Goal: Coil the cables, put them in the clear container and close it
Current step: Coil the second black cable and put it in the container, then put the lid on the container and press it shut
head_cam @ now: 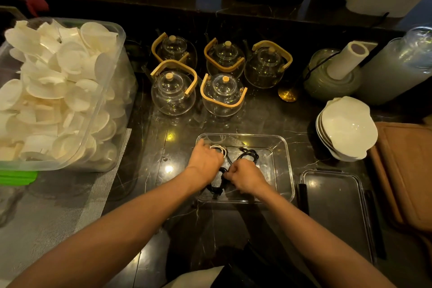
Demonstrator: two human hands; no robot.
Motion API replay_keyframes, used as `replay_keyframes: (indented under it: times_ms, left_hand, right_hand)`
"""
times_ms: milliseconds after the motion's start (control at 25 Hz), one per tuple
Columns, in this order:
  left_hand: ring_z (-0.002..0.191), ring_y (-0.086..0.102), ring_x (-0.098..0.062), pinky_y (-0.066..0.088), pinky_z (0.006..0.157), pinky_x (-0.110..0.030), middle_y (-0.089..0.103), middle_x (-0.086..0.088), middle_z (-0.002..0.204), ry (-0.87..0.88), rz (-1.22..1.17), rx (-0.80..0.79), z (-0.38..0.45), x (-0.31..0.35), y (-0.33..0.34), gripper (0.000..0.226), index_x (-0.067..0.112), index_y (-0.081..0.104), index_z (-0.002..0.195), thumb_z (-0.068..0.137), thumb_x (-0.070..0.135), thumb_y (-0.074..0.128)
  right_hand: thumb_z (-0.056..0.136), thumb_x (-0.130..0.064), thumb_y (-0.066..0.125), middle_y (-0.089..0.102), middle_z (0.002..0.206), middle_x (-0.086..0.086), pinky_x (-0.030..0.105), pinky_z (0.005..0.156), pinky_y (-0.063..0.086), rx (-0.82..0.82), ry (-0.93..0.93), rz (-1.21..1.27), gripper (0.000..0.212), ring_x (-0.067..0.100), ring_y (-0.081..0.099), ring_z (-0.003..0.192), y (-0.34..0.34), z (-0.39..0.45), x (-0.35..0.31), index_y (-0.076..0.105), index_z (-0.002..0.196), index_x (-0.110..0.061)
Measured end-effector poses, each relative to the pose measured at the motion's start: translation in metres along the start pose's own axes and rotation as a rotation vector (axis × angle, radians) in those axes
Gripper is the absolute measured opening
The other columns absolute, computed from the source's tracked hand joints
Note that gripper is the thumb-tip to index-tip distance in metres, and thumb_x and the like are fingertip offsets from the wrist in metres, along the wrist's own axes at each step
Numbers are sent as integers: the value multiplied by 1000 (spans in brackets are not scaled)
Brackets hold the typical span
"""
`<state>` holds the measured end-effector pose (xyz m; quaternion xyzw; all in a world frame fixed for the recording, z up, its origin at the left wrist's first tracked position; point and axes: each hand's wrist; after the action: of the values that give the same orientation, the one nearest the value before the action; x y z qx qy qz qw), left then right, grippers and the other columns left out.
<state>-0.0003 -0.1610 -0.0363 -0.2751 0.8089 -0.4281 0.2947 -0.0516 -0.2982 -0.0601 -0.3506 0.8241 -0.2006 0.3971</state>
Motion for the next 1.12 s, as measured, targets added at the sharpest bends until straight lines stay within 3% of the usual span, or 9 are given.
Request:
replay_keyframes:
  times_ms: [200, 320, 400, 520, 680, 800, 920, 1040, 1120]
  left_hand:
    - [115, 63, -24, 29, 109, -40, 73, 0, 109, 12, -24, 27, 0, -3, -3, 28, 21, 61, 119, 92, 28, 65]
    - [103, 67, -24, 33, 105, -40, 74, -1, 101, 12, -135, 117, -5, -3, -10, 15, 21, 64, 108, 96, 28, 59]
    - [88, 69, -20, 43, 97, -40, 73, 1, 89, -9, -414, 216, -7, -1, -24, 18, 20, 68, 99, 98, 32, 56]
    - [65, 64, -9, 56, 71, -33, 70, 8, 71, 11, -919, 260, -10, 18, -61, 21, 24, 74, 93, 96, 40, 60]
    - [70, 66, -14, 56, 67, -36, 72, 3, 73, 186, -1099, 195, -9, 72, -98, 19, 22, 76, 90, 93, 35, 62]
    - [79, 72, -19, 60, 76, -41, 76, -4, 84, 275, -1250, 24, -13, 130, -102, 19, 15, 75, 96, 94, 31, 64]
    - [86, 74, -28, 62, 79, -46, 74, -13, 96, 217, -1382, -255, -20, 184, -88, 26, 7, 68, 98, 97, 32, 63]
    - [83, 71, -21, 61, 70, -36, 70, -5, 95, 105, -1426, -399, -26, 214, -64, 18, 19, 57, 96, 95, 36, 64]
    - [89, 72, -24, 60, 73, -37, 70, -5, 99, 8, -1358, -376, -27, 224, -50, 33, 19, 48, 107, 92, 41, 66]
  right_hand:
    - [93, -36, 71, 72, 73, 12, 39, 67, 53, 20, -76, -143, 37, 28, 68, 72, -8, -4, -2, 72, 74, -4]
    - [95, -37, 70, 71, 72, 5, 30, 59, 49, 43, -62, -109, 30, 16, 66, 66, -26, -14, 3, 72, 76, -14]
    - [97, -36, 68, 69, 67, 0, 20, 50, 45, 147, -80, 10, 27, 3, 60, 53, -50, -29, 14, 69, 74, -22]
    - [96, -35, 68, 70, 66, -4, 14, 49, 46, 450, -116, 257, 24, 1, 62, 54, -92, -71, 48, 69, 74, -26]
    - [94, -37, 68, 70, 70, -11, 27, 52, 49, 783, 1, 360, 21, 7, 62, 56, -111, -131, 108, 71, 76, -27]
    - [93, -36, 70, 68, 65, -6, 37, 58, 51, 819, 148, 334, 22, 12, 64, 62, -95, -167, 152, 69, 75, -24]
    - [92, -31, 72, 74, 88, 0, 39, 72, 54, 746, 324, 214, 7, 24, 70, 84, -61, -191, 188, 72, 90, -24]
    - [92, -24, 74, 66, 125, 13, 37, 91, 48, 670, 375, 98, 31, 33, 62, 114, -29, -206, 209, 71, 119, -10]
    - [91, -20, 74, 56, 145, 15, 43, 106, 42, 628, 369, 35, 42, 35, 50, 133, -16, -215, 216, 66, 131, -11]
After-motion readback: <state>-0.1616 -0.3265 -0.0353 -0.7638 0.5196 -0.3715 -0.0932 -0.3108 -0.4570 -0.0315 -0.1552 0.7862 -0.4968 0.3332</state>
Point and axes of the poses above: each hand's wrist, its own z-axis towards the middle knuckle, its own y-axis out of the palm, x = y × z
